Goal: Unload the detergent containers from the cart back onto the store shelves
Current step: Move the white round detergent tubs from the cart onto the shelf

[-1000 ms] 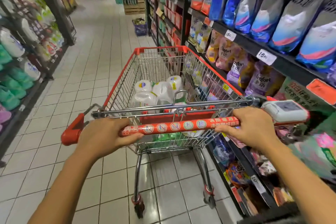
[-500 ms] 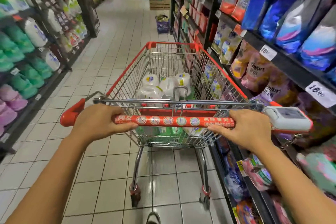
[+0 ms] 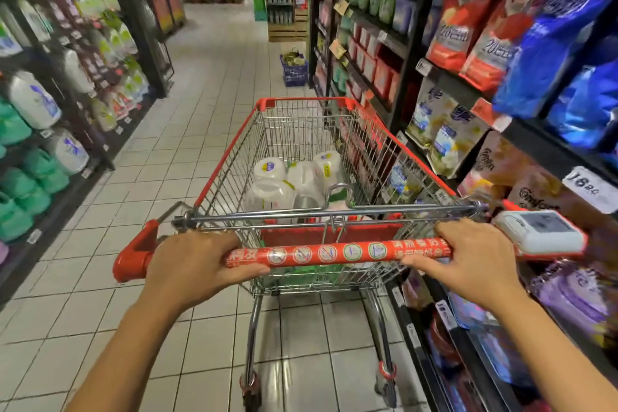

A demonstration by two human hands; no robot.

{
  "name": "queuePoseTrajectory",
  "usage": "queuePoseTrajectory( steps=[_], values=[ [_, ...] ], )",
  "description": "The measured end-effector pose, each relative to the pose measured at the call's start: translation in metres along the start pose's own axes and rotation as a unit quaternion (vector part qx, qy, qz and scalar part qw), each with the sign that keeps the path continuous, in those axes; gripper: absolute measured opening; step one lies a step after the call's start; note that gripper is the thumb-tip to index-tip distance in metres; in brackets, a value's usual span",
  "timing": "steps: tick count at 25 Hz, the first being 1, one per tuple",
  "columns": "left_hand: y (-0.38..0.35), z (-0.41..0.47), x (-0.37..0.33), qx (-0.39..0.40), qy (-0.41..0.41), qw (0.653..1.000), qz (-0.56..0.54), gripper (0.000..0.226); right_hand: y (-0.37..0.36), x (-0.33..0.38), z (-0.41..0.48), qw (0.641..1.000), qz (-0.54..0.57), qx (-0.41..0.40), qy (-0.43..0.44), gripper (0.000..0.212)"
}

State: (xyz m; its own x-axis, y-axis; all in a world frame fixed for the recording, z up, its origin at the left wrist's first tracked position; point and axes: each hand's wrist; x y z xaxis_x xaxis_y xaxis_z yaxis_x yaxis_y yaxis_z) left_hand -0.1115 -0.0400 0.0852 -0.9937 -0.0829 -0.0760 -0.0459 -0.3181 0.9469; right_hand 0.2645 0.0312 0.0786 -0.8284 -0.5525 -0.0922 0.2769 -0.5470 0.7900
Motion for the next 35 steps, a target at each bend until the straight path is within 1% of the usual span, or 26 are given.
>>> queuePoseTrajectory(
  steps=[2,7,12,15,18,20,22,25,27,29,32,33,35],
  values=[
    [-0.008,0.035,0.006,0.001,-0.004,1.000,0.008,0.066,-0.023,-0.012,0.031,1.000,0.003,0.002,0.001,0.068],
    [-0.032,0.129,0.024,0.003,0.005,1.000,0.017,0.064,-0.086,-0.043,0.107,1.000,0.011,0.020,0.001,0.071],
    [-0.068,0.224,0.049,0.007,0.015,1.000,0.010,0.057,-0.155,-0.075,0.186,0.999,0.028,0.020,0.019,0.068],
    [-0.083,0.278,0.061,0.008,0.027,1.000,0.011,0.062,-0.189,-0.091,0.232,0.998,0.046,0.029,0.017,0.068],
    [-0.095,0.322,0.070,0.012,0.033,0.999,0.020,0.074,-0.214,-0.103,0.273,0.996,0.070,0.051,0.015,0.068],
    [-0.102,0.347,0.075,0.012,0.034,0.999,0.015,0.077,-0.230,-0.110,0.293,0.995,0.079,0.065,0.009,0.069],
    [-0.108,0.368,0.081,-0.009,0.035,0.999,0.006,0.077,-0.244,-0.116,0.311,0.995,0.080,0.067,0.004,0.071],
    [-0.112,0.390,0.088,0.004,0.025,1.000,-0.014,0.068,-0.259,-0.120,0.331,0.991,0.081,0.102,-0.024,0.077],
    [-0.114,0.401,0.091,-0.003,0.014,1.000,-0.026,0.066,-0.265,-0.121,0.339,0.992,0.077,0.098,-0.028,0.073],
    [-0.117,0.410,0.095,0.005,0.012,1.000,-0.020,0.069,-0.267,-0.121,0.348,0.992,0.078,0.097,-0.026,0.069],
    [-0.120,0.417,0.099,0.015,0.004,1.000,-0.026,0.068,-0.269,-0.120,0.356,0.989,0.081,0.121,-0.038,0.070],
    [-0.118,0.420,0.099,0.018,0.005,0.999,-0.029,0.067,-0.269,-0.120,0.358,0.987,0.095,0.125,-0.043,0.071],
    [-0.115,0.423,0.101,0.034,0.003,0.998,-0.047,0.061,-0.263,-0.120,0.364,0.973,0.184,0.111,-0.081,0.066]
  ],
)
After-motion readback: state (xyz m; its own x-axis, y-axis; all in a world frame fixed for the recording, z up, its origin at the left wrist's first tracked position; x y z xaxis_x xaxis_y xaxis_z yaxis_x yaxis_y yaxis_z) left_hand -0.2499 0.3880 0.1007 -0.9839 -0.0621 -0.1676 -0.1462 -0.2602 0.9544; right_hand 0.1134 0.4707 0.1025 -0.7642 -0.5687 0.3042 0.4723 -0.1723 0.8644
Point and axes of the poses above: each hand's wrist, its own z-axis towards the middle knuckle, its own y-axis out of the back of the hand, x = y × z, and after that the axes turned 11 degrees about y, right-handed
